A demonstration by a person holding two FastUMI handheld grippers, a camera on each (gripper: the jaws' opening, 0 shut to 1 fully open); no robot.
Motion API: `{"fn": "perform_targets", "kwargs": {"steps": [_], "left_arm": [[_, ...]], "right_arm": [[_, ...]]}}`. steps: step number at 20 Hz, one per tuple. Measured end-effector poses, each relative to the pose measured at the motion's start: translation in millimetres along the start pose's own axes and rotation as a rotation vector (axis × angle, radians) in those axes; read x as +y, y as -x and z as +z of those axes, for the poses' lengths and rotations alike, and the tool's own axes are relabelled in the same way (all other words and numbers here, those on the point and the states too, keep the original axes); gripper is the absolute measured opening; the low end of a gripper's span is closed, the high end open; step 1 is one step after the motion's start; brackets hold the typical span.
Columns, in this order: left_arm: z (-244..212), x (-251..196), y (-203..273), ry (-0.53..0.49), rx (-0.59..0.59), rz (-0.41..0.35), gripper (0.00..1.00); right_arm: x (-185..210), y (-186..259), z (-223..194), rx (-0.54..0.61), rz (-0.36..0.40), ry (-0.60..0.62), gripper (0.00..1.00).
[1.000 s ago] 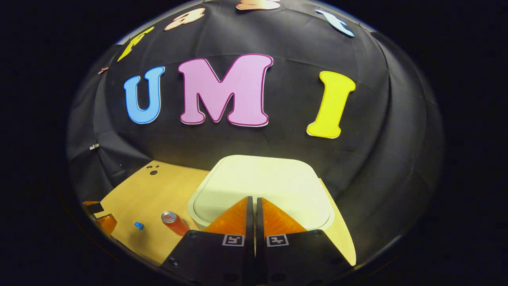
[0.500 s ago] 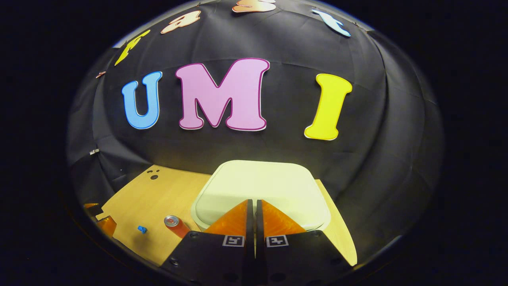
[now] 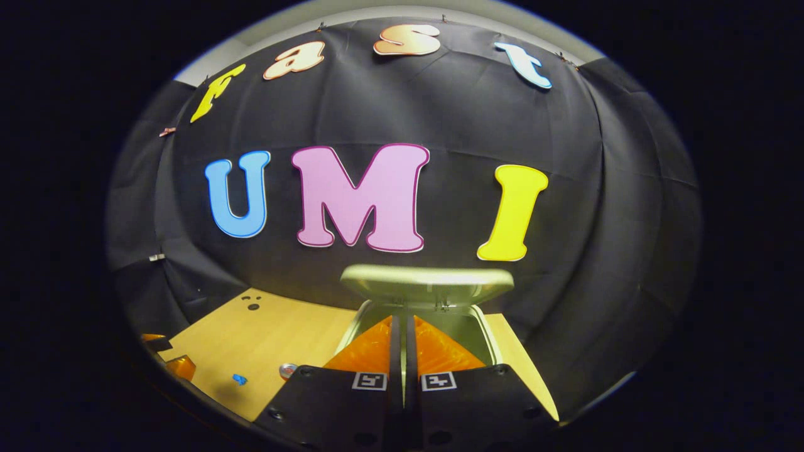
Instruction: Press the lid of the desktop garbage bin to open it, pick up the crumpled paper on the desktop and throw it into the bin, then pick up the pop can on the desktop and drop it into the bin, and finally close the garbage bin lid.
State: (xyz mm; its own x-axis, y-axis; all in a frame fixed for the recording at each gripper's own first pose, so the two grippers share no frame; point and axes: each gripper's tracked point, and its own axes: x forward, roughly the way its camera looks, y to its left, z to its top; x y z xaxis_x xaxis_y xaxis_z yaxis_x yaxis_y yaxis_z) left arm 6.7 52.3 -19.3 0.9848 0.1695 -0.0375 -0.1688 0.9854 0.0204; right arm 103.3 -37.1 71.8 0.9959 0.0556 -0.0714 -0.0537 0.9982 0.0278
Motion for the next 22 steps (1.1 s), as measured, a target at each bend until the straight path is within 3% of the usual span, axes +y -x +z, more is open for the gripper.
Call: {"fn": "perform_targets", "kwargs": {"steps": [10, 19, 22], "left_arm": [[-29.7, 38.7, 31.0, 0.016, 0.017, 0.026, 0.96], [-71.6, 63.9, 7.4, 0.029, 0.091, 0.033, 0.96], [-88.2, 72.3, -12.9, 0.063, 0.124, 0.033, 0.96]], "right_arm": [[8.0, 60.1, -29.0, 0.002, -0.015, 0.003, 0.05], [8.5, 94.2, -56.6, 0.043, -0.034, -0.015, 0.05], [10.2, 100.1, -67.1, 0.084, -0.036, -0.049, 0.16]]}}
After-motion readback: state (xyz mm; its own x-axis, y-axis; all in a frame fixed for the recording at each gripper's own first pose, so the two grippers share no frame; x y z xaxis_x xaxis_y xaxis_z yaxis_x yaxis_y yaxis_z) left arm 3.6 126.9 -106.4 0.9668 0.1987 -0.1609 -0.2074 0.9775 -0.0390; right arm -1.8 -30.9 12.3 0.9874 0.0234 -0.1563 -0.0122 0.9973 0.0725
